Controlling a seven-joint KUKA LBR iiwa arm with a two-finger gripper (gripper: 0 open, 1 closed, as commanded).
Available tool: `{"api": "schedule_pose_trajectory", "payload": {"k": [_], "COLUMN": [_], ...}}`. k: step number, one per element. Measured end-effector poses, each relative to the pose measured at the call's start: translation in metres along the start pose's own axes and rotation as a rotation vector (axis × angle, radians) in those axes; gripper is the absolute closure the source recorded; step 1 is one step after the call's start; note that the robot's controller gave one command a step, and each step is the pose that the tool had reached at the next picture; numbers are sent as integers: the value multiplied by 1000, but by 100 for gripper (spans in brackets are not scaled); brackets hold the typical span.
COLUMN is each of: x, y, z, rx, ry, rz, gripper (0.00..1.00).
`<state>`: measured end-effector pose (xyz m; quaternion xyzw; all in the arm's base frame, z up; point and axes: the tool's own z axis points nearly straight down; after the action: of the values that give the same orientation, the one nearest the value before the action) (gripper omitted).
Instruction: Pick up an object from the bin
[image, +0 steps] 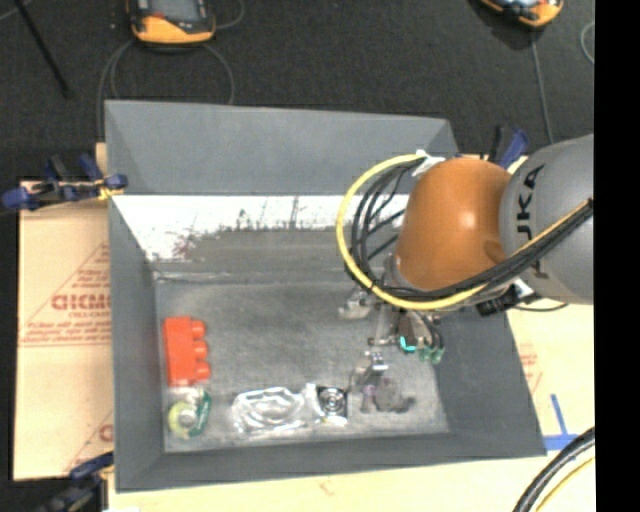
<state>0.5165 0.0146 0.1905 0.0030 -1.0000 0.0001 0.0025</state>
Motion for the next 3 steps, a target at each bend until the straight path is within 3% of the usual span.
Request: {"api": "schedule_pose_trajectory", "payload": {"k": [1, 2, 3], "x": [27, 41, 33], "y": [76, 90, 118], "z": [108, 89, 85], "rx": [1, 1, -2], "ry": [-14, -16, -9], "rz": [-262, -366, -270], "gripper": [0, 0, 0]}}
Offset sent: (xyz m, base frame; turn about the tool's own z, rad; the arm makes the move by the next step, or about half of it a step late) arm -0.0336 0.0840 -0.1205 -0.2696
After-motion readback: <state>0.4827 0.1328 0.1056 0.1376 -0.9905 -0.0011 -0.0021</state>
